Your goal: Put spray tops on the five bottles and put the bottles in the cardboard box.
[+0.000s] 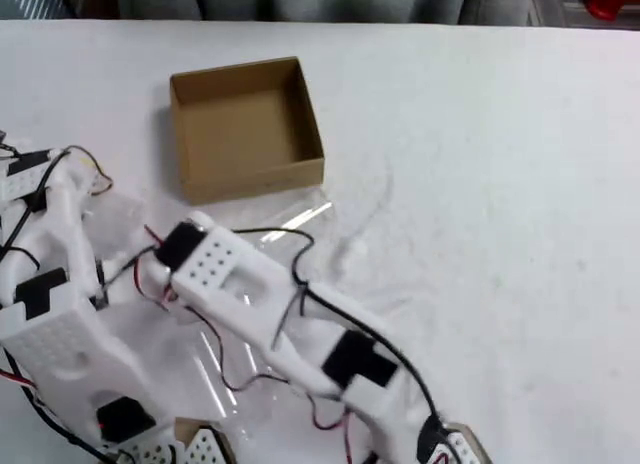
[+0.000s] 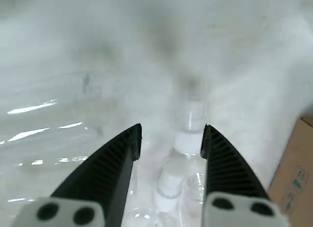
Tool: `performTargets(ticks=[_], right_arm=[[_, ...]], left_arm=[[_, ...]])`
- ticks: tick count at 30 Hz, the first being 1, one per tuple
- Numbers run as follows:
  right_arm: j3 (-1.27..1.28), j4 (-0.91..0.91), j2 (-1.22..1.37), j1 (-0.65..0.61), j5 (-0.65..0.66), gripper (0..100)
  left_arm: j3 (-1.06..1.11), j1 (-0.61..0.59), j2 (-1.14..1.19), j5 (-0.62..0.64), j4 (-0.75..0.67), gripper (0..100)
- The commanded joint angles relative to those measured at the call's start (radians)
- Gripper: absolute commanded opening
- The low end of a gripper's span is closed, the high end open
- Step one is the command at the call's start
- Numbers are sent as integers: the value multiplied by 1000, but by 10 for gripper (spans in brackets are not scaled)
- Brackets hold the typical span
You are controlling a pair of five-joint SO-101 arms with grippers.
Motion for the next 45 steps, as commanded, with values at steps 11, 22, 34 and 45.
performTargets(ticks=[11,22,34,45], right_arm=[[-181,16,67,131,12,166],[-183,12,145,131,12,166],[-184,-31,203,136,12,166],[-186,-102,220,171,5,23]], left_arm=[[-46,-7,-4,-11,-28,24],[-46,-7,-4,-11,-23,24],[-46,-4,-4,-11,-21,24],[-44,-4,-4,-11,-20,24]])
